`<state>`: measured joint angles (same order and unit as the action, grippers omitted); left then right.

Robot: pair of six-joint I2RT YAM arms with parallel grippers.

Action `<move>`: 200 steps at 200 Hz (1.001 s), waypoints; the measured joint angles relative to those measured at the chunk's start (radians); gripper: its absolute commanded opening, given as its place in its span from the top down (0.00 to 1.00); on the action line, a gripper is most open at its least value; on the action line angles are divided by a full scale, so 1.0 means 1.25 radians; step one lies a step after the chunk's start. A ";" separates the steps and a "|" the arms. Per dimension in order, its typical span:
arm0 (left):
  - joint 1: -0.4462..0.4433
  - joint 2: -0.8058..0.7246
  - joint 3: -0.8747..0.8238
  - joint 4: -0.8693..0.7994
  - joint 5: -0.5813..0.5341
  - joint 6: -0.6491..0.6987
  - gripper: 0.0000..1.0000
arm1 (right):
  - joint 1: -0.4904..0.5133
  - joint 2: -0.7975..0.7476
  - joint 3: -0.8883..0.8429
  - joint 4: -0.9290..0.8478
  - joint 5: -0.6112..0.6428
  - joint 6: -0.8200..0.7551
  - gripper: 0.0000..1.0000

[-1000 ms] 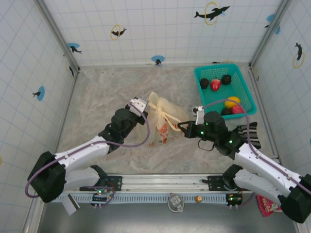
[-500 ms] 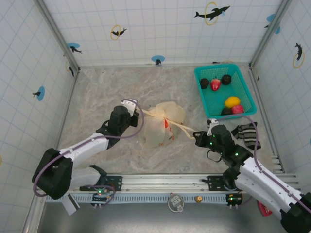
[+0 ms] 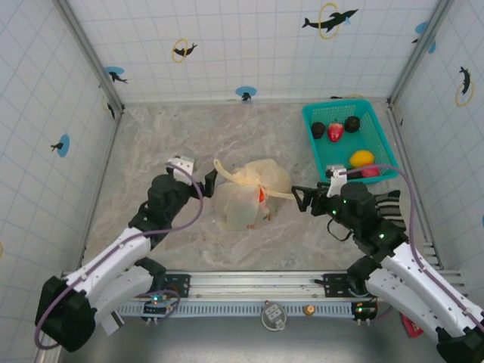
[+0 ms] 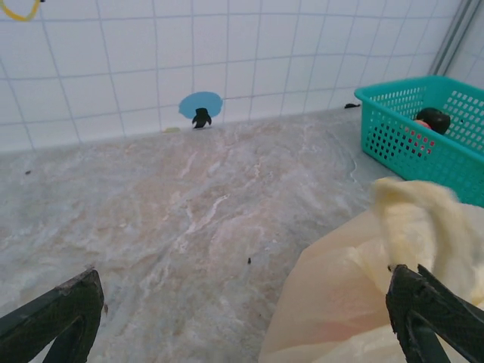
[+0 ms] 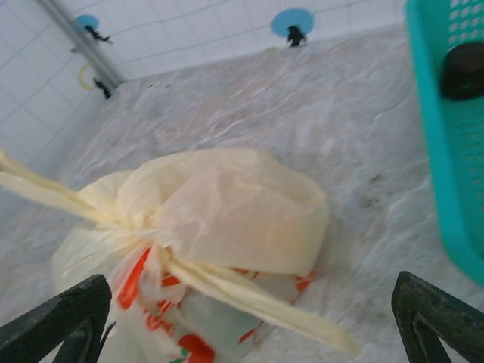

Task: Place the fake fruits into the plastic bag and tie a complex knot

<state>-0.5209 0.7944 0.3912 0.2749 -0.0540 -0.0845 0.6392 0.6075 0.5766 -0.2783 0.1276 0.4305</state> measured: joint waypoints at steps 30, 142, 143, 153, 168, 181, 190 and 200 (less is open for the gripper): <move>0.000 -0.080 -0.047 -0.008 -0.065 -0.008 0.03 | -0.001 -0.009 0.007 -0.031 0.174 0.002 0.02; 0.003 -0.026 -0.076 0.031 -0.338 0.037 0.02 | -0.372 0.236 0.083 -0.187 0.346 0.137 0.03; 0.004 -0.026 -0.078 0.033 -0.339 0.037 0.02 | -0.380 0.240 0.083 -0.186 0.341 0.140 0.03; 0.005 -0.026 -0.092 0.038 -0.347 0.034 0.02 | -0.419 0.255 0.074 -0.175 0.326 0.154 0.05; 0.005 -0.026 -0.103 0.038 -0.347 0.027 0.02 | -0.449 0.260 0.061 -0.160 0.308 0.175 0.09; 0.005 -0.026 -0.105 0.038 -0.347 0.024 0.02 | -0.468 0.266 0.056 -0.136 0.294 0.186 0.12; 0.005 -0.026 -0.105 0.040 -0.347 0.022 0.02 | -0.481 0.271 0.053 -0.116 0.277 0.193 0.19; 0.005 -0.026 -0.105 0.041 -0.347 0.020 0.02 | -0.490 0.271 0.042 -0.089 0.250 0.193 0.30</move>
<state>-0.5140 0.7620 0.2596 0.3264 -0.4873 -0.0589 0.0265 0.9459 0.6292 -0.3893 0.4400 0.6720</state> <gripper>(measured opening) 0.976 0.812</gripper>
